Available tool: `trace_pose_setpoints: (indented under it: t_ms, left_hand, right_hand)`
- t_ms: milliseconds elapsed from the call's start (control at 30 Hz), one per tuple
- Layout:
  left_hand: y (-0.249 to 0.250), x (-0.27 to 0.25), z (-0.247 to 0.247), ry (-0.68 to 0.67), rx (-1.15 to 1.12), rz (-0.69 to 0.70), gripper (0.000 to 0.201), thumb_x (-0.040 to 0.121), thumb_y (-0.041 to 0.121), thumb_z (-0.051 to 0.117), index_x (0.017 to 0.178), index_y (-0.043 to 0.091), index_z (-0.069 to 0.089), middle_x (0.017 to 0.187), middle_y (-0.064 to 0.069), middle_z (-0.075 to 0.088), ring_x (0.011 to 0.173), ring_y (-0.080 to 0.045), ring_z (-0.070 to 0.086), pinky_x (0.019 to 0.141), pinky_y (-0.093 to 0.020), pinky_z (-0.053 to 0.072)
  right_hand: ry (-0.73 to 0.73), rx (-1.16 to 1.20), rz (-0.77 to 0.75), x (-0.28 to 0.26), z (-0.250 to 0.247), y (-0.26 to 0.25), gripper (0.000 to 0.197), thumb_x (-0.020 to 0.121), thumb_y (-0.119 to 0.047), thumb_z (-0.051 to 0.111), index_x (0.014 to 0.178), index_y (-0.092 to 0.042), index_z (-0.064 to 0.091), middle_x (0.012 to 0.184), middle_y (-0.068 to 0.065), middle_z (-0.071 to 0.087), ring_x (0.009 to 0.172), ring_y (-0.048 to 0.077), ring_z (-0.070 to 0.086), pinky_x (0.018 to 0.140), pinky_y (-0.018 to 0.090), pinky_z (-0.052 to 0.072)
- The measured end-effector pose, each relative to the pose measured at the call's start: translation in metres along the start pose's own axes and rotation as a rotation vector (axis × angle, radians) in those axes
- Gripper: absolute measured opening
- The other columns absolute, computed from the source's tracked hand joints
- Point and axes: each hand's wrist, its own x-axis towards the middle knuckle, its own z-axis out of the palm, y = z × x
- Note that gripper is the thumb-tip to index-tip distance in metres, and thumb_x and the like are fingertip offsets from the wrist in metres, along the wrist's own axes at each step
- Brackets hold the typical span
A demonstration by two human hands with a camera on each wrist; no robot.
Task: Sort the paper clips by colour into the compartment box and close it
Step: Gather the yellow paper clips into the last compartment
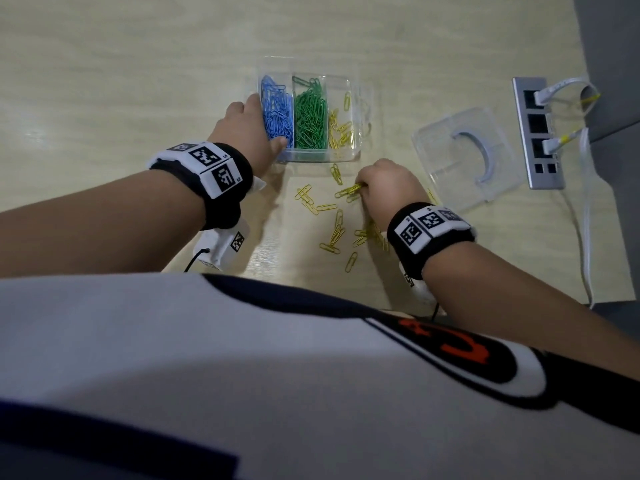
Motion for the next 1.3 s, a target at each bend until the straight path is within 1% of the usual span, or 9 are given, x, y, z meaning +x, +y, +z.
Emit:
trace_pose_setpoints:
  t_ms: [300, 633, 733, 800, 867, 967, 1067, 1200, 1300]
  left_hand:
    - [0.007, -0.006, 0.005, -0.020, 0.011, 0.037, 0.066, 0.091, 0.041, 0.056, 0.142, 0.010, 0.028, 0.133, -0.020, 0.042, 0.117, -0.039, 0.049, 0.095, -0.047, 0.041]
    - [0.016, -0.022, 0.021, -0.056, 0.016, 0.085, 0.071, 0.091, 0.043, 0.055, 0.145, 0.013, 0.021, 0.136, -0.016, 0.040, 0.118, -0.038, 0.048, 0.096, -0.050, 0.044]
    - [0.017, -0.023, 0.020, -0.055, 0.018, 0.090, 0.071, 0.091, 0.043, 0.055, 0.145, 0.013, 0.021, 0.136, -0.017, 0.040, 0.118, -0.038, 0.048, 0.096, -0.050, 0.044]
    - [0.017, -0.022, 0.020, -0.058, 0.020, 0.092, 0.070, 0.091, 0.042, 0.055, 0.144, 0.013, 0.022, 0.136, -0.017, 0.040, 0.118, -0.038, 0.048, 0.096, -0.050, 0.044]
    - [0.017, -0.021, 0.020, -0.056, 0.021, 0.096, 0.069, 0.091, 0.042, 0.055, 0.144, 0.012, 0.023, 0.135, -0.017, 0.040, 0.118, -0.039, 0.048, 0.095, -0.049, 0.044]
    - [0.019, -0.020, 0.020, -0.053, 0.014, 0.099, 0.069, 0.092, 0.040, 0.055, 0.145, 0.013, 0.021, 0.136, -0.018, 0.040, 0.118, -0.038, 0.048, 0.094, -0.048, 0.043]
    - [0.020, -0.020, 0.021, -0.056, -0.001, 0.098, 0.069, 0.092, 0.039, 0.055, 0.146, 0.013, 0.021, 0.136, -0.018, 0.040, 0.119, -0.038, 0.048, 0.095, -0.047, 0.041]
    - [0.020, -0.019, 0.021, -0.060, 0.001, 0.093, 0.067, 0.092, 0.039, 0.055, 0.144, 0.013, 0.023, 0.135, -0.019, 0.041, 0.119, -0.039, 0.048, 0.096, -0.047, 0.041]
    - [0.020, -0.018, 0.021, -0.058, 0.013, 0.093, 0.068, 0.092, 0.040, 0.055, 0.145, 0.013, 0.023, 0.134, -0.019, 0.041, 0.118, -0.039, 0.048, 0.096, -0.047, 0.041]
  right_hand:
    - [0.280, 0.344, 0.244, 0.012, -0.047, 0.000, 0.021, 0.092, -0.023, 0.059, 0.108, -0.018, 0.071, 0.104, 0.004, 0.070, 0.096, 0.020, 0.063, 0.089, 0.030, 0.051]
    - [0.222, 0.362, 0.328, 0.026, -0.055, -0.003, 0.033, 0.093, -0.023, 0.058, 0.125, -0.016, 0.058, 0.120, 0.006, 0.064, 0.110, 0.022, 0.059, 0.092, 0.028, 0.047]
    - [0.263, 0.342, 0.328, 0.015, -0.056, 0.002, 0.026, 0.094, -0.021, 0.052, 0.118, -0.017, 0.060, 0.115, 0.004, 0.064, 0.104, 0.021, 0.059, 0.084, 0.026, 0.045]
    - [0.218, 0.321, 0.368, 0.004, -0.054, 0.007, 0.023, 0.093, -0.018, 0.050, 0.115, -0.016, 0.058, 0.114, 0.006, 0.060, 0.095, 0.020, 0.056, 0.076, 0.026, 0.042]
    - [0.051, 0.271, 0.433, -0.009, -0.046, 0.014, 0.031, 0.091, -0.021, 0.055, 0.121, -0.012, 0.052, 0.118, 0.010, 0.055, 0.094, 0.024, 0.053, 0.074, 0.028, 0.039]
    - [-0.240, 0.160, 0.524, -0.025, -0.027, 0.023, 0.063, 0.077, -0.042, 0.073, 0.123, -0.009, 0.045, 0.119, 0.013, 0.053, 0.097, 0.030, 0.058, 0.072, 0.033, 0.046]
    - [-0.388, 0.148, 0.580, -0.037, -0.016, 0.018, 0.092, 0.054, -0.057, 0.085, 0.121, -0.012, 0.041, 0.117, 0.011, 0.049, 0.093, 0.031, 0.061, 0.077, 0.044, 0.054]
    - [-0.296, 0.109, 0.446, -0.043, -0.002, 0.002, 0.093, 0.061, -0.047, 0.086, 0.130, -0.014, 0.034, 0.129, 0.010, 0.034, 0.101, 0.030, 0.057, 0.071, 0.035, 0.045]
    - [-0.171, 0.156, 0.336, -0.038, 0.007, -0.004, 0.075, 0.073, -0.038, 0.080, 0.131, -0.014, 0.039, 0.128, 0.009, 0.036, 0.105, 0.030, 0.056, 0.079, 0.036, 0.045]
